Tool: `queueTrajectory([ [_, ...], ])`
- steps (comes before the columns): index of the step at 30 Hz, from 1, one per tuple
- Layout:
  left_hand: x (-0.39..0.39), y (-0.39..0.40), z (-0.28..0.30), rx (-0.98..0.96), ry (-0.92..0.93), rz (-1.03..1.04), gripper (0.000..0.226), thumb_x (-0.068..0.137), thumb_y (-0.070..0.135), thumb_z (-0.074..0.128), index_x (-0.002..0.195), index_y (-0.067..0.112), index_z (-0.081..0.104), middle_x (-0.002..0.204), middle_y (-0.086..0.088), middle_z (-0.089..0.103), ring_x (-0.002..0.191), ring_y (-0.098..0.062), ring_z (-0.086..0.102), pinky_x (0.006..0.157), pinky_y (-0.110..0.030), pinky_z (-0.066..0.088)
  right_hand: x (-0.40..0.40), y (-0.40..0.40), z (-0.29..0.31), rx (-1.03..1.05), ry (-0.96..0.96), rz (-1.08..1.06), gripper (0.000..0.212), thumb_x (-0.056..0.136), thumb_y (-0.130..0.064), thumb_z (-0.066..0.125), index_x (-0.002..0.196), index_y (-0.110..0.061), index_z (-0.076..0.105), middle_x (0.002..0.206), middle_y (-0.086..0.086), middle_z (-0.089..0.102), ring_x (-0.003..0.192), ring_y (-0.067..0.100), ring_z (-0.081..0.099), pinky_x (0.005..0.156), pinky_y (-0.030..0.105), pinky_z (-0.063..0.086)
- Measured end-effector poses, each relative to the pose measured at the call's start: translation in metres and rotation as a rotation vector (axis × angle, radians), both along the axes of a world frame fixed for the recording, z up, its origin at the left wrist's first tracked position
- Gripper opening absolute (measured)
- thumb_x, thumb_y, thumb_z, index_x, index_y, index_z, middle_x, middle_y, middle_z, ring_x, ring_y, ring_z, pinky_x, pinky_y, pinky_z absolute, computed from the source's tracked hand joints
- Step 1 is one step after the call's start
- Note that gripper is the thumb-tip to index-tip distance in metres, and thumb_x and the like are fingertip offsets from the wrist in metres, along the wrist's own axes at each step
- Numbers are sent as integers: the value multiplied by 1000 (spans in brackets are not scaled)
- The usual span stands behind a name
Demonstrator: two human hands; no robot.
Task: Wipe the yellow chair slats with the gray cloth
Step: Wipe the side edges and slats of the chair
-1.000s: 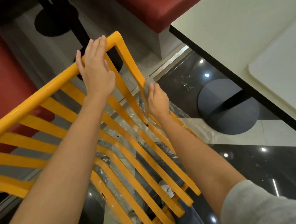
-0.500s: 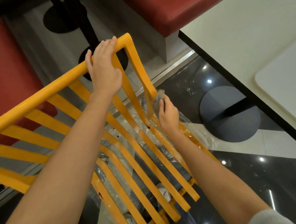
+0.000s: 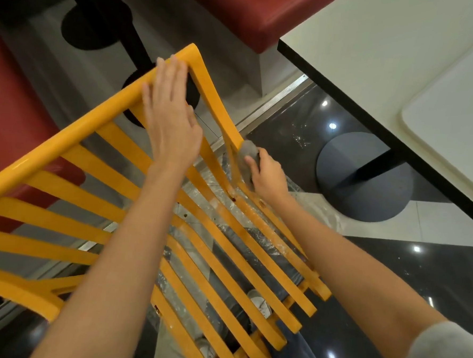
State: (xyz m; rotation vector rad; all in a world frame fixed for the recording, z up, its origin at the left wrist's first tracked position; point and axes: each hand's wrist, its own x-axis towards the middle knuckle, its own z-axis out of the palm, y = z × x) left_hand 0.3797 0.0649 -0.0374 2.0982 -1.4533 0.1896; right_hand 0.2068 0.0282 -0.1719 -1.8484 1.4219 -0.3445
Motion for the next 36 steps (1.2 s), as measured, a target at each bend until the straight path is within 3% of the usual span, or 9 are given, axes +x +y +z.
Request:
queueTrajectory([
  [2,-30,13,-23,-64,115,-52,55,93,0,50,146,11,41,156,-4,35,149,-20,21,124,-42,10,11,-18,9,107,-30,-70,39,107,-42,36,97,-10,55,99,13,65,90,30,62,72,40,44],
  [5,-67,22,-61,7,202,-150,49,95,1,49,142,13,46,153,-3,42,147,-19,26,122,-45,20,15,-23,14,85,-73,-48,32,108,-36,38,89,-13,50,99,22,67,93,37,61,71,34,36],
  [11,-76,29,-113,423,-94,-306,78,89,6,57,156,17,18,164,2,12,152,-15,4,124,-42,6,-32,-9,2,166,30,92,54,108,-42,30,110,3,59,111,24,66,102,37,63,91,49,48],
  [18,-72,33,-112,460,-83,-295,80,86,5,53,156,20,18,164,8,8,151,-10,3,123,-46,5,-37,1,-4,45,-4,204,41,105,-34,45,133,-5,46,117,17,67,105,33,63,87,46,50],
  [24,-74,32,-117,467,-65,-293,87,84,5,61,156,21,15,164,10,5,151,-10,-1,123,-45,3,-63,-15,-3,172,146,253,36,106,-42,40,85,-14,49,78,3,55,77,23,55,71,37,39],
  [27,-78,34,-119,457,-65,-271,88,83,3,62,156,20,17,164,9,6,152,-11,0,123,-47,7,-46,-8,-2,74,103,310,34,105,-34,46,118,-4,52,107,16,64,100,34,61,84,46,47],
  [29,-79,34,-120,456,-58,-268,87,83,1,60,156,20,17,164,9,6,152,-11,0,123,-47,7,-54,9,0,15,128,365,54,103,-29,51,147,-4,34,142,20,50,126,36,52,101,47,45],
  [31,-78,34,-119,455,-60,-261,88,83,0,60,156,20,15,164,9,5,152,-11,-1,123,-47,5,-73,25,-2,-15,203,383,66,102,-28,52,154,-3,21,151,21,39,132,38,47,106,46,41],
  [36,-77,34,-115,500,-72,-263,91,84,2,62,157,22,11,164,9,1,151,-11,-4,123,-47,3,-81,29,-5,-95,368,220,43,107,-42,32,122,-5,49,113,21,66,101,44,62,74,43,40],
])
